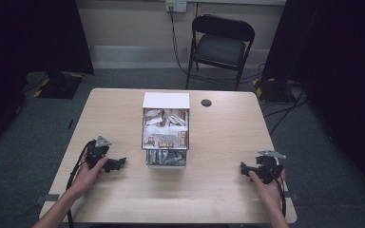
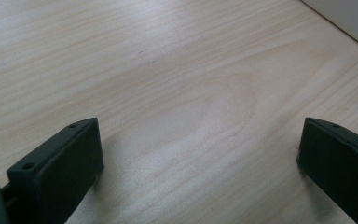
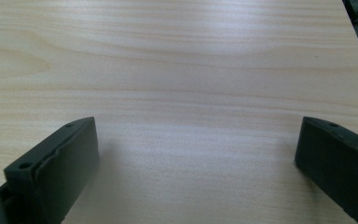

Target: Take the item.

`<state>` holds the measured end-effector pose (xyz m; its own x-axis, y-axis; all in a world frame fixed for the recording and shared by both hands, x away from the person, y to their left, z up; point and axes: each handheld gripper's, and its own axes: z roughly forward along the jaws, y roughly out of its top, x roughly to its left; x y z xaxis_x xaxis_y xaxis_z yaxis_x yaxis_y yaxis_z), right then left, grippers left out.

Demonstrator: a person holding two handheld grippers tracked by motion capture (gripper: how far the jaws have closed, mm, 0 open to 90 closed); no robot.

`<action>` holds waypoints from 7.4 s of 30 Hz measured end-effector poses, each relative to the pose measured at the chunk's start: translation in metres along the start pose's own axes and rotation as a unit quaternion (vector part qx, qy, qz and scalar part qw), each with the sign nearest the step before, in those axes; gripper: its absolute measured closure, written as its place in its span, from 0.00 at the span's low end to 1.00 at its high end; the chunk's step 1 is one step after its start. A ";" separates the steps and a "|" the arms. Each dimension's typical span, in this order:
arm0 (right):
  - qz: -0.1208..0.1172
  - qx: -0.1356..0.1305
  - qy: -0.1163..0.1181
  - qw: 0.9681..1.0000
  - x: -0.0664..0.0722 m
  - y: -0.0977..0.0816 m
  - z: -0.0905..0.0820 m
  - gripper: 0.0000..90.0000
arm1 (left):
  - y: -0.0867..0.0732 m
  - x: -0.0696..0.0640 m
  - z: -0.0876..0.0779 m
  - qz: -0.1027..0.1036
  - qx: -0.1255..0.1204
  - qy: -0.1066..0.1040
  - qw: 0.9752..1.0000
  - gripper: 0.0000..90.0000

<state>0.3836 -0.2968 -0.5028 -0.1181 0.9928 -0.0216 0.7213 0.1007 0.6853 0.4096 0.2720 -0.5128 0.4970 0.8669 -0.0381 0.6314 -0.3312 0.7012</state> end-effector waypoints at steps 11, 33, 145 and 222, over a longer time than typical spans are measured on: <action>-0.005 0.003 0.005 1.000 0.006 0.000 -0.001 0.01 | 0.000 0.000 0.000 0.001 0.001 0.000 1.000 0.00; 0.004 -0.011 0.029 1.000 0.006 0.006 -0.018 0.22 | 0.000 0.000 0.000 0.002 0.001 0.000 1.000 0.00; -0.090 -0.158 0.289 0.940 0.101 0.142 -0.133 0.50 | 0.000 0.000 0.000 0.001 0.001 0.000 1.000 0.00; -0.234 -0.076 0.426 0.870 0.217 0.148 -0.112 0.98 | 0.000 0.000 0.000 0.002 0.001 0.000 1.000 0.00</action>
<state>0.3883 -0.0738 -0.3249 -0.8852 0.4297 0.1784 0.3662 0.4069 0.8368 0.4096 0.2722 -0.5127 0.4991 0.8658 -0.0361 0.6313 -0.3347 0.6996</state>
